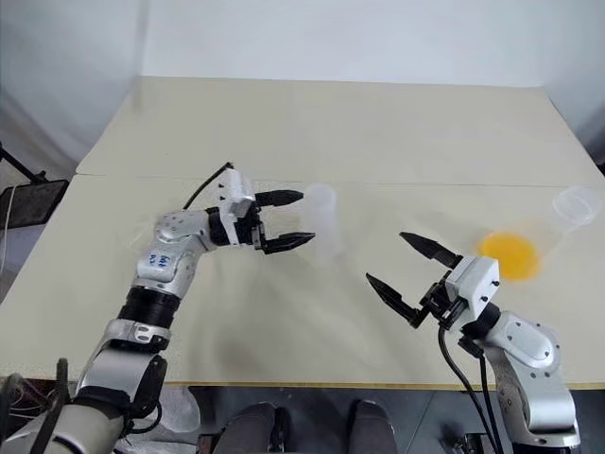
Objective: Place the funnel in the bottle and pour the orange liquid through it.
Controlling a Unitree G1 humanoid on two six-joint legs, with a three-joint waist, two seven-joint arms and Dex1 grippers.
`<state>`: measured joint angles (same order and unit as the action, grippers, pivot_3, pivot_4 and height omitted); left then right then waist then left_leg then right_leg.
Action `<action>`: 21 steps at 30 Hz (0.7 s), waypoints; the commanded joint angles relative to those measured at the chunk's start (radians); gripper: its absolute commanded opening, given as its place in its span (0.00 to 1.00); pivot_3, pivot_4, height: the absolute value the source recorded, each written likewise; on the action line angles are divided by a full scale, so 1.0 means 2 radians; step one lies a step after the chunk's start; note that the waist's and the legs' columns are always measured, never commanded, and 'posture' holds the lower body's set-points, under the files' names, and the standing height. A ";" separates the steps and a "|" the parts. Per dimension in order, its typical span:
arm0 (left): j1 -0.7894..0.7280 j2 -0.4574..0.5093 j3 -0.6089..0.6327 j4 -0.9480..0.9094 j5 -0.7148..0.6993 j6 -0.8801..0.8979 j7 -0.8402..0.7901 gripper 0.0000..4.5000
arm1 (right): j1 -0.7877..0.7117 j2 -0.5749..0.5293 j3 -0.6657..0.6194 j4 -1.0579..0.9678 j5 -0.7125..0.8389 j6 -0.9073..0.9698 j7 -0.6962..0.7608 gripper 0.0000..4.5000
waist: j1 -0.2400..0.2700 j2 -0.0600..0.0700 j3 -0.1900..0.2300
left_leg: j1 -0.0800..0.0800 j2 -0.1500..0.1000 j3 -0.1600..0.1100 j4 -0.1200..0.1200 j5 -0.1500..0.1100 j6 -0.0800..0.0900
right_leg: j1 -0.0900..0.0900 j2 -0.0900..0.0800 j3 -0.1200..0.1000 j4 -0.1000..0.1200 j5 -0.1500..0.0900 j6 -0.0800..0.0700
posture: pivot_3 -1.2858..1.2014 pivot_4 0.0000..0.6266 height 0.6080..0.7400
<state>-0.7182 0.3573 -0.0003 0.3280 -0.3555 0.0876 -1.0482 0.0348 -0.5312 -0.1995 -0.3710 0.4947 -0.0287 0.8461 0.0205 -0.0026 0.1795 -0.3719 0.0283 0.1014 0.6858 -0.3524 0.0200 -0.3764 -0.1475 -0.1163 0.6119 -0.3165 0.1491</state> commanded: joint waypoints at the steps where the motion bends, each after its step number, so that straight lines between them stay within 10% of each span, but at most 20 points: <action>1: 0.044 0.020 0.056 -0.072 -0.041 0.007 0.020 1.00 | -0.020 -0.003 0.003 0.017 0.014 -0.008 0.021 1.00 | -0.003 0.000 0.000 | 0.000 0.000 -0.001 0.000 0.000 0.000 | 0.000 0.000 0.000 0.000 0.000 0.000 | 0.52 0.24 1.00; 11: 0.304 0.064 0.228 -0.268 -0.063 0.011 0.148 1.00 | -0.129 -0.012 0.045 0.098 0.046 0.022 0.121 1.00 | -0.012 0.000 0.000 | 0.001 0.001 -0.003 0.000 0.000 0.000 | 0.000 -0.001 0.000 0.001 0.000 0.000 | 0.52 0.24 1.00; 21: 0.575 -0.066 0.395 -0.376 -0.087 -0.027 0.284 1.00 | -0.234 -0.001 0.102 0.166 0.045 0.026 0.227 1.00 | -0.003 -0.002 0.000 | 0.000 0.002 -0.004 0.000 -0.001 0.001 | 0.001 -0.002 0.000 0.000 0.000 0.000 | 0.52 0.24 1.00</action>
<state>0.4119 0.2316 0.7749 -0.3538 -0.5095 0.0652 -0.5021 -0.4239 -0.5334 0.0013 -0.0321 0.5737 0.0323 1.2667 0.0152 -0.0064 0.1793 -0.3714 0.0317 0.0927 0.6873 -0.3537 0.0217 -0.3736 -0.1516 -0.1167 0.6116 -0.3165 0.1491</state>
